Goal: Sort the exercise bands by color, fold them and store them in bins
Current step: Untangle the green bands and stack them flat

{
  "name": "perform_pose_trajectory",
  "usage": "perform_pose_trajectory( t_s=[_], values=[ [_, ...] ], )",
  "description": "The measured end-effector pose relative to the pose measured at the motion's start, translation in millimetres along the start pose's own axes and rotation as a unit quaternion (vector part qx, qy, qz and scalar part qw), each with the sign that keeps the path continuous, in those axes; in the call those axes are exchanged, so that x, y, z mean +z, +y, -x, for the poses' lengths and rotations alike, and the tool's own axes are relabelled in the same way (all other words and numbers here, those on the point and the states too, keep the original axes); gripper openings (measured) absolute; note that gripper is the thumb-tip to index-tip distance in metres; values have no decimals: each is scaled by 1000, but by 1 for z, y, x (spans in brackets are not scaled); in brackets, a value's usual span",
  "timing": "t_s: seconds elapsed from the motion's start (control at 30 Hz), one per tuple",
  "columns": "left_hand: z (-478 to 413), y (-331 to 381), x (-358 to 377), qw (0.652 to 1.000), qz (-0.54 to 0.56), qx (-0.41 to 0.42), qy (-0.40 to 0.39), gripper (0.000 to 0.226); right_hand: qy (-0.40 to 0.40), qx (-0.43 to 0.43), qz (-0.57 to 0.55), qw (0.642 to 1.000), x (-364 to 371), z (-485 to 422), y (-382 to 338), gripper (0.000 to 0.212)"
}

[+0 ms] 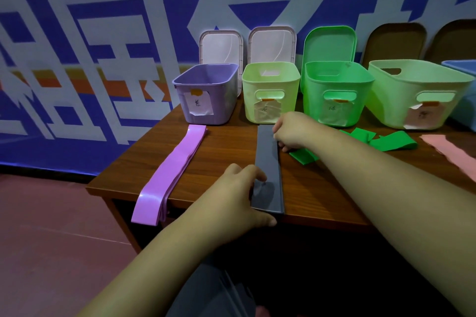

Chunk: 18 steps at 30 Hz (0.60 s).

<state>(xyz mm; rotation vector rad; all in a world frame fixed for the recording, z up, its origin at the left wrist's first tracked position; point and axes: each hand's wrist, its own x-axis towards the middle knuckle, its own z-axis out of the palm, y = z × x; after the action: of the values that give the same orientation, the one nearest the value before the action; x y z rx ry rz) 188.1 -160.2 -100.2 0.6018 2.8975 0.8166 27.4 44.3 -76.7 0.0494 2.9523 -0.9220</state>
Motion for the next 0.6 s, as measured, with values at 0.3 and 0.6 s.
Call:
perform_pose_trajectory(
  t_s=[0.3, 0.6],
  values=[
    [12, -3, 8, 985, -63, 134, 87, 24, 0, -10, -18, 1000, 6, 15, 3, 29],
    [17, -11, -11, 969, -132, 181, 105, 21, 24, -35, 26, 999, 12, 29, -3, 23]
  ],
)
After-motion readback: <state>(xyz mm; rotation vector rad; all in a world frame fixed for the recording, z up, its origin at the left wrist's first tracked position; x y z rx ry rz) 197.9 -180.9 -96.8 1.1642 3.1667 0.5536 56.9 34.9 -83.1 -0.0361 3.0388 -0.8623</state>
